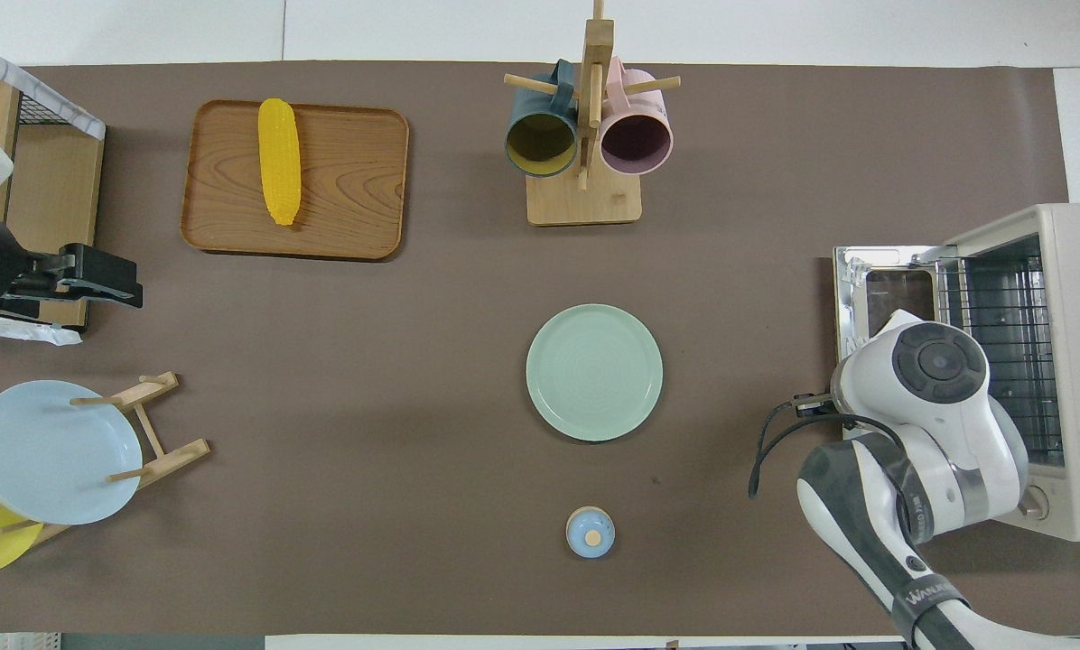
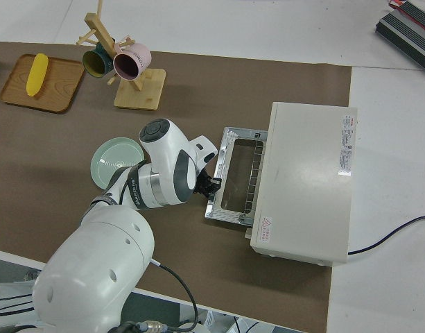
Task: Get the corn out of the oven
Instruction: 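Push the oven door up and closed with the right gripper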
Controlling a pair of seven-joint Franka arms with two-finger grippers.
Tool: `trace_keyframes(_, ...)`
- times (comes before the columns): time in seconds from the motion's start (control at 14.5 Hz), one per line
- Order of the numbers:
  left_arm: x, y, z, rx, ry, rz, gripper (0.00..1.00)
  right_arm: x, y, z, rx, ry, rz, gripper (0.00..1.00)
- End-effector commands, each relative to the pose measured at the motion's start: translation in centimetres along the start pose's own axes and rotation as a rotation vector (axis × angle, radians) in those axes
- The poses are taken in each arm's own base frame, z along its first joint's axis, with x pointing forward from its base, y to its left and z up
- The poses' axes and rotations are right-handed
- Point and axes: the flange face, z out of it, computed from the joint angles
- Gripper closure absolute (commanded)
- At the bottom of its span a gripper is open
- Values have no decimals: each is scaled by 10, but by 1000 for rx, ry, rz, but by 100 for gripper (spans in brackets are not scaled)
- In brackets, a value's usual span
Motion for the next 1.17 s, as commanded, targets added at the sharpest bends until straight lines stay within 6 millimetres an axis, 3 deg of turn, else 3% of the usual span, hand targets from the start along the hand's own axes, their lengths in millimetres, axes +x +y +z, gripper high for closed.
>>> trace_keyframes(0.0, -7, 0, 5, 14, 8, 1, 0, 4, 26, -19, -142, -30, -18, 100)
trace_keyframes(0.28, -4, 2, 5, 11, 15, 8, 0, 32, 46, -75, -201, -75, -31, 100)
trace_keyframes(0.55, -4, 5, 4, 8, 19, 14, 0, 36, 67, -116, -212, -95, -106, 100)
trace_keyframes(0.69, -4, 7, 5, 7, 16, 17, 0, 31, 92, -125, -204, -103, -124, 100)
trace_keyframes(1.04, -3, 3, 2, 8, 25, 28, 0, 20, 146, -127, -183, -115, -157, 100)
trace_keyframes(1.11, 0, 2, 1, 8, 41, 43, 0, 19, 149, -128, -181, -115, -160, 100)
